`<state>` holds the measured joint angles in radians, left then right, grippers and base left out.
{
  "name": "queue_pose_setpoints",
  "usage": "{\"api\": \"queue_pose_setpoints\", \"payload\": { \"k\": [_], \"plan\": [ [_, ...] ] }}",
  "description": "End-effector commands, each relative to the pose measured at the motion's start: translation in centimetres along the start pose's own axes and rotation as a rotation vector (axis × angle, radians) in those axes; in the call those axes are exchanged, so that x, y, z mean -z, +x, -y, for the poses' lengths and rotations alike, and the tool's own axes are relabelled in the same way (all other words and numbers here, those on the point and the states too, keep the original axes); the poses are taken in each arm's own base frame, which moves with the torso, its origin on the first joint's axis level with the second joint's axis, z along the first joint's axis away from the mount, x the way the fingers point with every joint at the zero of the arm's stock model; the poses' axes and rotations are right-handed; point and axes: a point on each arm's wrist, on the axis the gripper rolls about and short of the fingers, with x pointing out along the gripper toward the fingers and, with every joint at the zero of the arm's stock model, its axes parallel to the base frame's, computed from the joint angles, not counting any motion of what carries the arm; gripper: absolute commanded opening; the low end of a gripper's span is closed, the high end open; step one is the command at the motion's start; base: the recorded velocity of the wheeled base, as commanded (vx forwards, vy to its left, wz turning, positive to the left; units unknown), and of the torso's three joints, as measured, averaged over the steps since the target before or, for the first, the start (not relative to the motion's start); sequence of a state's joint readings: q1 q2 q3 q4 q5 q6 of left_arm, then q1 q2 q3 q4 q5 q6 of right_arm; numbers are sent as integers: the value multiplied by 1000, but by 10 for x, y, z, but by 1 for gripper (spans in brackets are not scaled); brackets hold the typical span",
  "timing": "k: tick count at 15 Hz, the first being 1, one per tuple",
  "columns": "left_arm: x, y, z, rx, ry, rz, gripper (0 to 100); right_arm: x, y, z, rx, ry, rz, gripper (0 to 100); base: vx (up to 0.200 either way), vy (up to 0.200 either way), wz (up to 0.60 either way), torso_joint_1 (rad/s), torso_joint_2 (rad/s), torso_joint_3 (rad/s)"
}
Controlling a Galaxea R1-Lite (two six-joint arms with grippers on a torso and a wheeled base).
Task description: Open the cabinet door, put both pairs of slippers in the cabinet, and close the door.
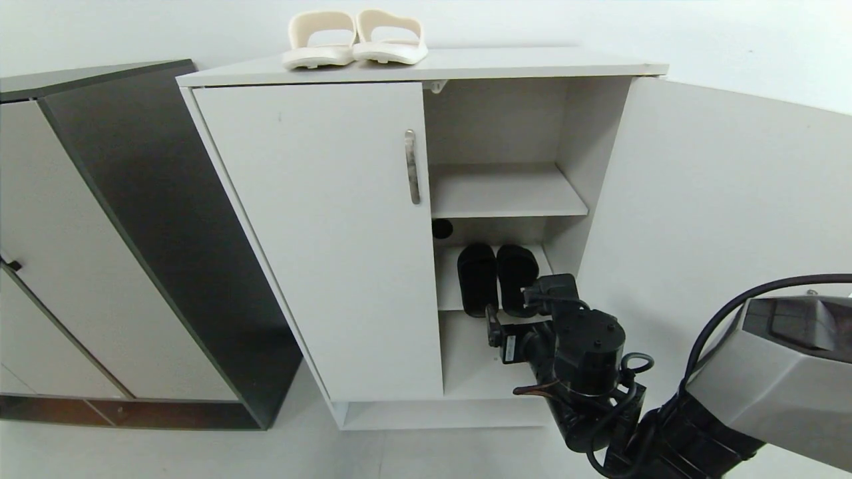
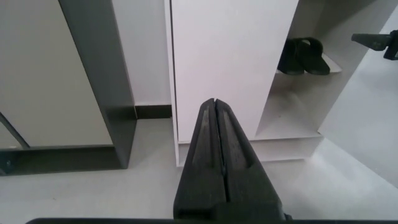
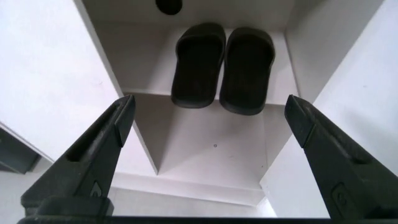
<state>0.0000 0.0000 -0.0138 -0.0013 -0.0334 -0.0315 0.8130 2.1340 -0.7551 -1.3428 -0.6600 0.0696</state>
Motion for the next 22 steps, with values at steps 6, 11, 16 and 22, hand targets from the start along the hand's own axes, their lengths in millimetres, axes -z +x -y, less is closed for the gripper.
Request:
{"api": "queue_pose_setpoints", "payload": {
  "k": [6,11,16,22],
  "plan": [
    [0,0,0,0,-1,-1,0,4,0,1,-1,-11,-10,100,0,67,0,-1,2,1],
    [0,0,0,0,-2,-1,0,3,0,2,-3,-11,-8,100,0,200,0,4,0,5],
    [0,0,0,2,-1,-1,0,4,0,3,2,-15,-9,100,0,200,0,4,3,4],
    [0,0,0,0,-7,-3,0,2,2,6,10,-12,-1,100,0,100,0,3,1,1]
  ]
}}
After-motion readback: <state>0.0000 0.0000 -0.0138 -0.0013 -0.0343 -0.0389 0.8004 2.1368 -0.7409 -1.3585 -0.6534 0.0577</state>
